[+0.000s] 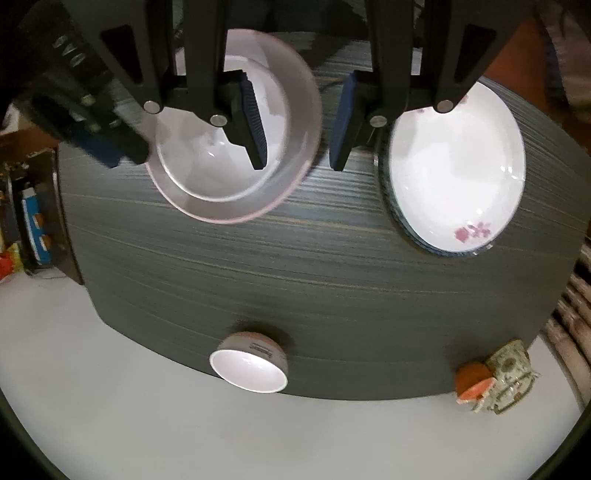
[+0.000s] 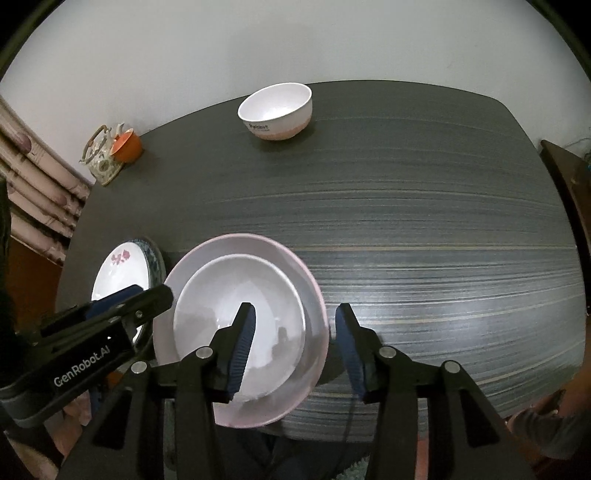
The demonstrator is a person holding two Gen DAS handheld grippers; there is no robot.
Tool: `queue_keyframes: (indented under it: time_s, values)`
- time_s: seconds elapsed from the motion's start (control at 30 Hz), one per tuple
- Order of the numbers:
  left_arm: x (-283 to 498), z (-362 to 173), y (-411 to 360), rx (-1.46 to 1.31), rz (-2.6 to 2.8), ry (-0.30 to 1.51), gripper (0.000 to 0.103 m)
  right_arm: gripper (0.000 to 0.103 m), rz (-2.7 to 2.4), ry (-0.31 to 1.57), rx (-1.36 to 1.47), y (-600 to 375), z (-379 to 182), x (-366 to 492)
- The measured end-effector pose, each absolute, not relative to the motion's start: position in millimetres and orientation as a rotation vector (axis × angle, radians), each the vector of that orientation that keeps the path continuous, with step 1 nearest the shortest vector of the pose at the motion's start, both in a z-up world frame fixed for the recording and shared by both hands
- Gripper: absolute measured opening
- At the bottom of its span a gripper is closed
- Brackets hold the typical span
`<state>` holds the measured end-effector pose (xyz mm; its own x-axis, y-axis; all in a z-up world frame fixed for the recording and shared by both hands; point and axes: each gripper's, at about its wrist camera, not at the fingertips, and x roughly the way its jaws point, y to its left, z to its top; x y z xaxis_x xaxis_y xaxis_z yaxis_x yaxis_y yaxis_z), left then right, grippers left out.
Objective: Organize plates and bowls
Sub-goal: 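Open both tools and withdraw from the nested bowls, then move both tools toward the small white Rabbit-printed bowl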
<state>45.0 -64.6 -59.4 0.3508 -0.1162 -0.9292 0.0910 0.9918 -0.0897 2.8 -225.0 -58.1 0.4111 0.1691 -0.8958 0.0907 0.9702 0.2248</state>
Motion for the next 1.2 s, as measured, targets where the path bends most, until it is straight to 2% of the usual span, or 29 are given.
queue_keyframes:
  time_s: [0.33, 0.4, 0.57, 1.2]
  values:
    - [65, -61, -64, 0.024, -0.087, 1.190, 0.037, 0.043, 0.023, 1.107, 0.271, -248, -48, 25]
    - [73, -64, -66, 0.032, -0.087, 1.193, 0.047, 0.043, 0.021, 1.099, 0.272, -253, -47, 30]
    - [88, -71, -68, 0.039, -0.085, 1.201, 0.048, 0.046, 0.042, 1.097, 0.275, -260, -50, 44]
    - [205, -80, -82, 0.031, -0.090, 1.191, 0.048, 0.046, 0.040, 1.125, 0.268, -290, -72, 146]
